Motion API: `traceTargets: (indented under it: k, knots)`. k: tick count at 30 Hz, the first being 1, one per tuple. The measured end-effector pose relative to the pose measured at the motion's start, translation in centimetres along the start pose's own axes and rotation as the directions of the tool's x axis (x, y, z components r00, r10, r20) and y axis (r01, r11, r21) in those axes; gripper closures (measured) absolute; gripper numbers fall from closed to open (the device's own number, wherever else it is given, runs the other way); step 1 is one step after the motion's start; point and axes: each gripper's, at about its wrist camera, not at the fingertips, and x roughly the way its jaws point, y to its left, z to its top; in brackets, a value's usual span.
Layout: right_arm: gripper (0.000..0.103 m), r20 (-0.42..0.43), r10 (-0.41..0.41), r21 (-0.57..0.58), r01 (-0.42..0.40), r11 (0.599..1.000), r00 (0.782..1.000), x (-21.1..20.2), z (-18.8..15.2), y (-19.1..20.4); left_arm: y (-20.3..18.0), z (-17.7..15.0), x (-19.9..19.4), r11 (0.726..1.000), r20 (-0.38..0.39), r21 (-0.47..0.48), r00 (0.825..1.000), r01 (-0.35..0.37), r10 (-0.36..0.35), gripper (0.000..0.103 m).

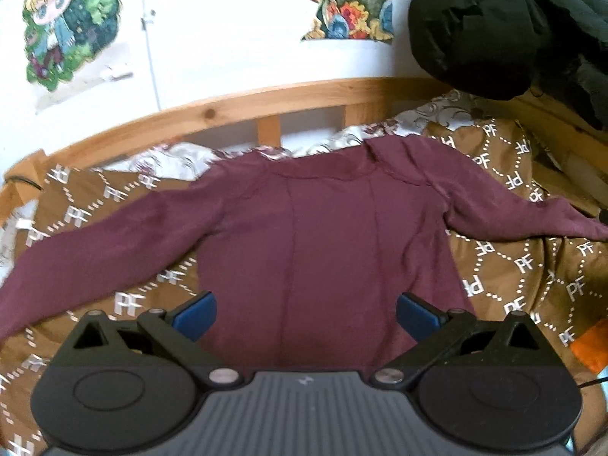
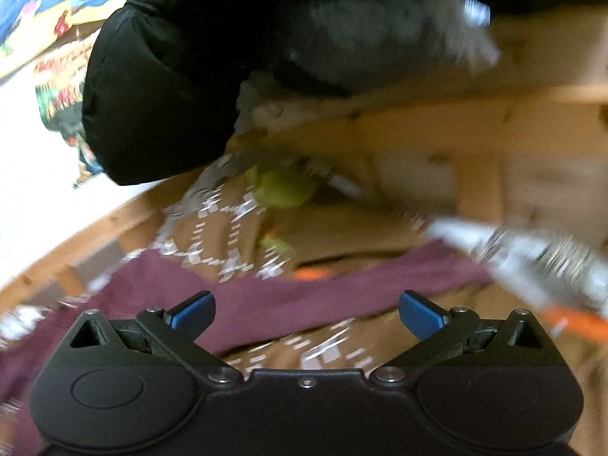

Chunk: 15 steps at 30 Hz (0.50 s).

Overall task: Fold small clothes
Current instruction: 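Reach the right gripper to a maroon sleeve cuff and grasp it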

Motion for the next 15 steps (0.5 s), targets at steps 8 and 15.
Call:
traceTargets:
  k: [8, 15]
  knots:
    - [0.011, -0.023, -0.189, -0.289, 0.175, 0.941, 0.982, 1.3, 0.3, -1.8, -2.4, -1.9, 2.4, 0.996, -0.114, -0.058, 0.991, 0.063, -0.069, 0.001]
    - [0.040, -0.080, -0.220, -0.543, 0.143, 0.828, 0.972, 3.4, -1.1, -0.3, -1.4, -2.1, 2.7, 0.993, -0.122, -0.095, 0.989, 0.073, -0.084, 0.001]
